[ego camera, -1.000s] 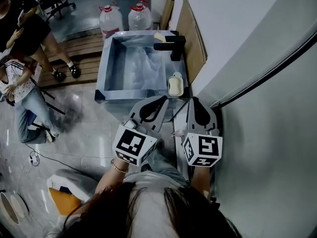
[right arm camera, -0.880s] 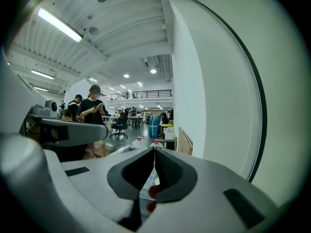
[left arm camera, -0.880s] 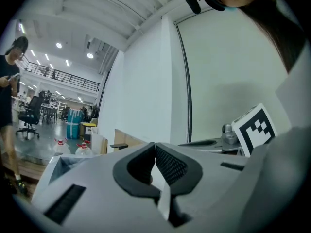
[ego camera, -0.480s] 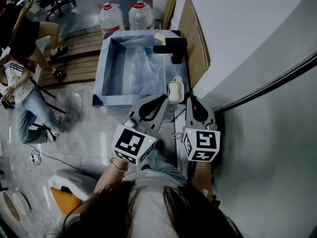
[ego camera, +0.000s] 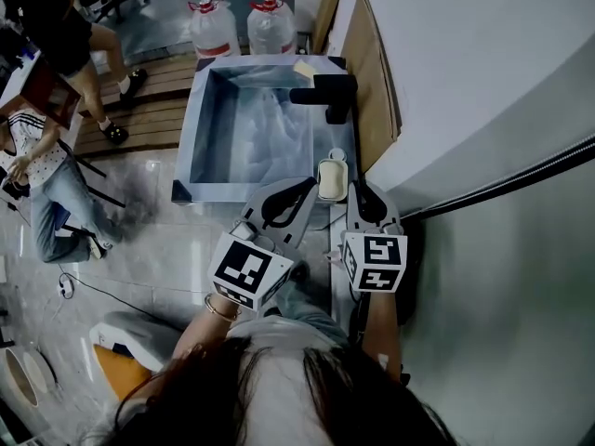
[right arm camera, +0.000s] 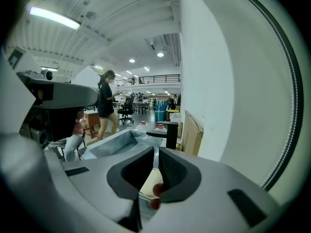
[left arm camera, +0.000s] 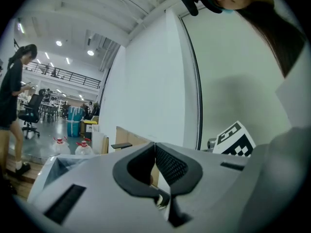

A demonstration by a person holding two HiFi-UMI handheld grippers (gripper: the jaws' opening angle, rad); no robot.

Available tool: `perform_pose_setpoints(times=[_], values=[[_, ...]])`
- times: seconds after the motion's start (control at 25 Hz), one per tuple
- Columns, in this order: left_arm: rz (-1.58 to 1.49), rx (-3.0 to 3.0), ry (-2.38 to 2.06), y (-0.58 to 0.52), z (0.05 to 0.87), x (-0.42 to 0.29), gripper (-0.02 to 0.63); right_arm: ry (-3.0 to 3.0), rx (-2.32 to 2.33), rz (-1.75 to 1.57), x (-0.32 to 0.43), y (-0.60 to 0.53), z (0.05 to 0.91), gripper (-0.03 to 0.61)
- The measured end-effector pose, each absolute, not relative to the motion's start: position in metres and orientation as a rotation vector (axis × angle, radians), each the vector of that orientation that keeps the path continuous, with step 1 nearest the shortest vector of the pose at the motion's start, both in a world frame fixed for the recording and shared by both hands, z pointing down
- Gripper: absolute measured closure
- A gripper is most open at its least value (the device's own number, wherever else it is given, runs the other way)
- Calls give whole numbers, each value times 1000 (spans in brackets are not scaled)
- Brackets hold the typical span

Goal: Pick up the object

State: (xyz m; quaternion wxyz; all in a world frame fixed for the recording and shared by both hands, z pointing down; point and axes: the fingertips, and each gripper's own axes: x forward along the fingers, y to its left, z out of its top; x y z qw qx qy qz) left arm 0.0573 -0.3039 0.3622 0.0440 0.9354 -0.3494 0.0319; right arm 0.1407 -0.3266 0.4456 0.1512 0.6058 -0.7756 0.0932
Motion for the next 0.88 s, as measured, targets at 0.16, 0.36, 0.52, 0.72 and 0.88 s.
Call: perform_pose_setpoints(times=[0.16,0.36,0.52,0.72,0.88], values=[[114,2857,-1071,-311,366,62,604,-2214,1701,301,144,-337,463,538],[129,2854,-1077,-318,371,64,604,-2193,1662,334,148,-347,486,526],[137,2849,-1082,-323,373,66,604,-2156,1633,361,151,-357,505,515],[147,2839,-1092,-330,377,68,604,-2118,1595,425,154,-366,533,509],[166,2833,-1100,-335,382,69,604,-2106,1600,453,156,-376,548,506]])
